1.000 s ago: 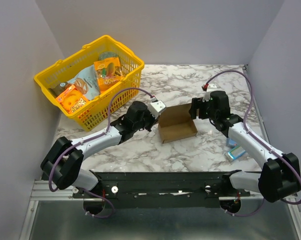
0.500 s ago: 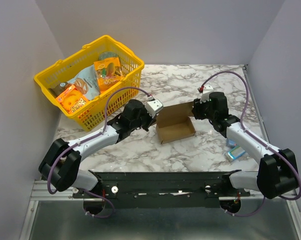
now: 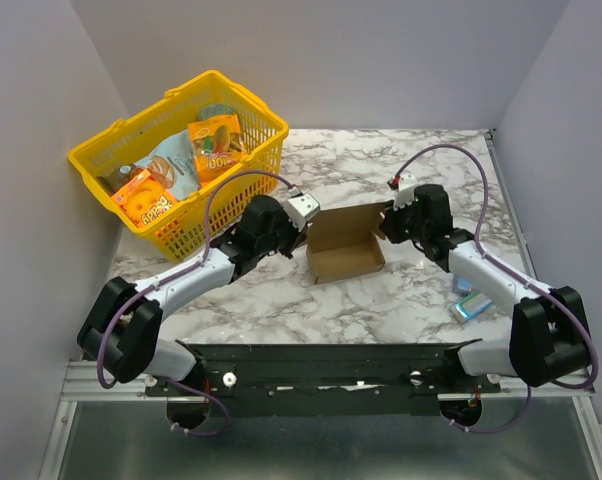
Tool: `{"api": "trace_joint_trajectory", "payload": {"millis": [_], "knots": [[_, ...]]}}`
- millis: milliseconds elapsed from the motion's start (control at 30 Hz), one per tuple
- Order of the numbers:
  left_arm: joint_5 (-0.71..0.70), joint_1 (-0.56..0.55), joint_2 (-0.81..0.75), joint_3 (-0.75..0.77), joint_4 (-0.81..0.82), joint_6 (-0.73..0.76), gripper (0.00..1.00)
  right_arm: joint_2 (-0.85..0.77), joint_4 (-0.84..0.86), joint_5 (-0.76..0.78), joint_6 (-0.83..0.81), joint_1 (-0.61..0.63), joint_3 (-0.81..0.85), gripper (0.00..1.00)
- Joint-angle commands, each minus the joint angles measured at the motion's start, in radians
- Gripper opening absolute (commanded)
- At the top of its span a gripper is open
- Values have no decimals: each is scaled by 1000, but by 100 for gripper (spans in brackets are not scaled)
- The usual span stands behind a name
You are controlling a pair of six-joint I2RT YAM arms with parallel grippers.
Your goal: Fold the paper box
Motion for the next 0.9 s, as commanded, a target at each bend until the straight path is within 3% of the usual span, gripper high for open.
{"api": "trace_joint_trajectory", "payload": {"millis": [0,33,133,233,400,533,700,867], "knots": [[39,16,6,36,13,-32,7,-13,16,-43,-5,2,-3,9],[30,22,8,40,18,-43,26,-25,20,-37,-3,2,-6,6],[24,39,13,46,33,-79,53,-43,27,0,-5,3,-17,5],[48,53,13,40,65,-115,60,-56,27,17,-7,5,-28,4],[54,78,26,48,79,-148,57,-66,27,46,-11,6,-32,4],[59,84,31,43,102,-158,44,-68,27,58,-11,11,-32,4],[93,84,62,43,142,-181,34,-69,29,58,-10,14,-32,4],[93,84,98,66,162,-243,17,-80,61,95,3,40,-43,3]]}}
